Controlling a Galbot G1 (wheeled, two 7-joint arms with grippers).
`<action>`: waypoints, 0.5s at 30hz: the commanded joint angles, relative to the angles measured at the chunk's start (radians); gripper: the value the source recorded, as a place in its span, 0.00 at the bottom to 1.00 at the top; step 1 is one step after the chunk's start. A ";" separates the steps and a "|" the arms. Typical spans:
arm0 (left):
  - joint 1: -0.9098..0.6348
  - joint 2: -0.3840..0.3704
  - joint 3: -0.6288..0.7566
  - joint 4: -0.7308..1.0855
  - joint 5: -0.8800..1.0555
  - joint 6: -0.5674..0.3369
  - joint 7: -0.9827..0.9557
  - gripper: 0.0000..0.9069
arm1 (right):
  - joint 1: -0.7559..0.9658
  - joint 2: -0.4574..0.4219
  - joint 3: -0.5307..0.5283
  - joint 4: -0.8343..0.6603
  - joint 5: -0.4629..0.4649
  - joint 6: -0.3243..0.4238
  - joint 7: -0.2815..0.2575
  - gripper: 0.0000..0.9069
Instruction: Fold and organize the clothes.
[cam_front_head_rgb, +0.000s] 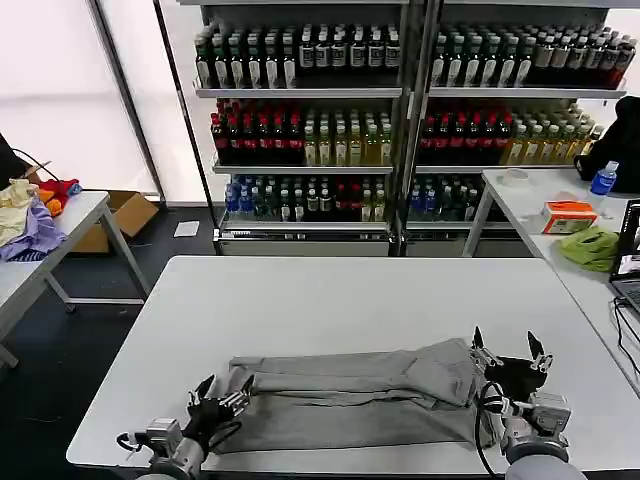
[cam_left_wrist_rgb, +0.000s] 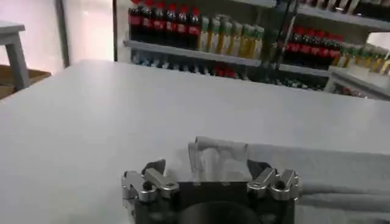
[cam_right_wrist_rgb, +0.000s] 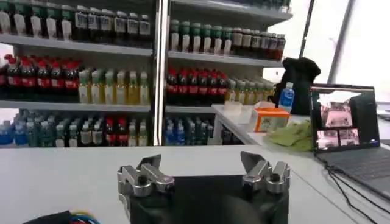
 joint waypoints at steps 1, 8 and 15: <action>0.011 -0.044 -0.005 0.021 0.008 0.002 -0.003 1.00 | 0.015 -0.003 -0.010 0.016 0.011 0.002 0.001 1.00; 0.027 -0.041 0.004 0.013 0.012 -0.010 0.021 0.00 | 0.026 -0.005 -0.011 0.007 0.012 -0.001 0.001 1.00; 0.048 -0.045 0.021 -0.005 0.033 -0.024 0.049 0.00 | 0.025 -0.004 -0.015 0.002 0.012 -0.001 -0.002 1.00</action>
